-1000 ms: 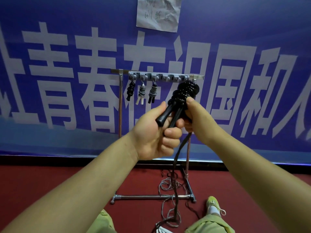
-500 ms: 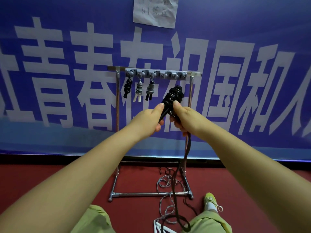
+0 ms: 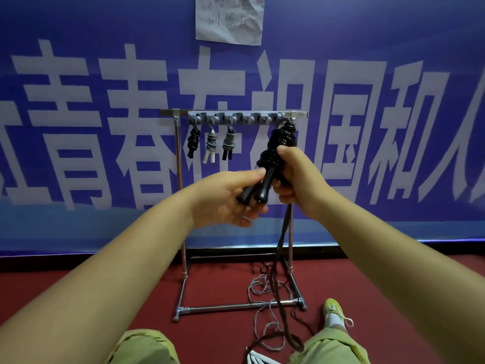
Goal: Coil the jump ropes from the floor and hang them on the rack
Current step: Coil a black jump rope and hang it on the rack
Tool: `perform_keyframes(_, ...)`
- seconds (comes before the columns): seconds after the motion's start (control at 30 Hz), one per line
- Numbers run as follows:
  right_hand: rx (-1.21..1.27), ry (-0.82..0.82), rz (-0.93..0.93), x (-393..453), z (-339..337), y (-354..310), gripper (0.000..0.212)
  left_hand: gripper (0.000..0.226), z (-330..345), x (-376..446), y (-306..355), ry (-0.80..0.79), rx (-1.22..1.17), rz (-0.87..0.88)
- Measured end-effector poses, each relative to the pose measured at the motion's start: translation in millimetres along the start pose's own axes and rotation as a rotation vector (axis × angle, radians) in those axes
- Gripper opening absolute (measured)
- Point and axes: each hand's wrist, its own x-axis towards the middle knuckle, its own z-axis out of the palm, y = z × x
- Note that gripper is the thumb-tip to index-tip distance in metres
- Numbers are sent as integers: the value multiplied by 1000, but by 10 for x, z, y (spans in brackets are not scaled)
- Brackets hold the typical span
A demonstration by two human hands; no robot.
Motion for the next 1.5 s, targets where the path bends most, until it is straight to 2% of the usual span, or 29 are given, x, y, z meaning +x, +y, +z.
perform_keyframes(0.07,152,-52,-43,-7,2,28,40,63,22,-37,-64,-232,-316,-7)
perform_keyframes(0.13,239,-138,-107,2,8,11,46,76,71,4,-145,-369,-550,38)
perform_keyframes(0.2,253,-243,-158,-8,4,-62,40,77,132,37,-183,-442,-726,67)
perform_keyframes(0.27,127,-307,-176,-27,-31,-162,38,74,164,28,-154,-459,-793,70)
perform_keyframes(0.33,-123,-312,-144,-57,-94,-213,49,73,153,-1,-94,-366,-773,33)
perform_keyframes(0.4,-334,-242,-128,-93,-132,-218,63,70,122,-34,-34,-242,-695,-3)
perform_keyframes(0.43,-385,-194,-127,-103,-124,-202,63,69,104,-39,-14,-190,-645,-10)
perform_keyframes(0.57,-338,-41,-112,-139,27,-121,48,65,41,-8,5,-13,-424,-20)
perform_keyframes(0.73,-367,-57,-123,-91,149,-7,50,54,-30,-11,-75,66,-270,-59)
perform_keyframes(0.87,-392,-54,-36,-53,129,64,57,48,-42,-6,-102,158,-23,-28)
perform_keyframes(0.93,-306,-65,-17,-44,112,68,55,43,-24,8,-99,147,10,-17)
perform_keyframes(1.0,-208,-67,-43,-28,103,49,53,52,-16,15,-97,76,-50,-2)
perform_keyframes(1.13,-45,-198,-106,-50,97,20,51,75,0,5,-110,-196,-516,-1)
perform_keyframes(1.27,104,-237,-90,-57,84,55,40,76,2,-8,-173,-298,-745,-15)
perform_keyframes(1.33,69,-268,-88,-45,65,106,42,73,-12,-20,-158,-230,-702,-59)
perform_keyframes(1.5,-135,-232,-24,-53,18,150,49,67,-79,2,-107,80,-243,-76)
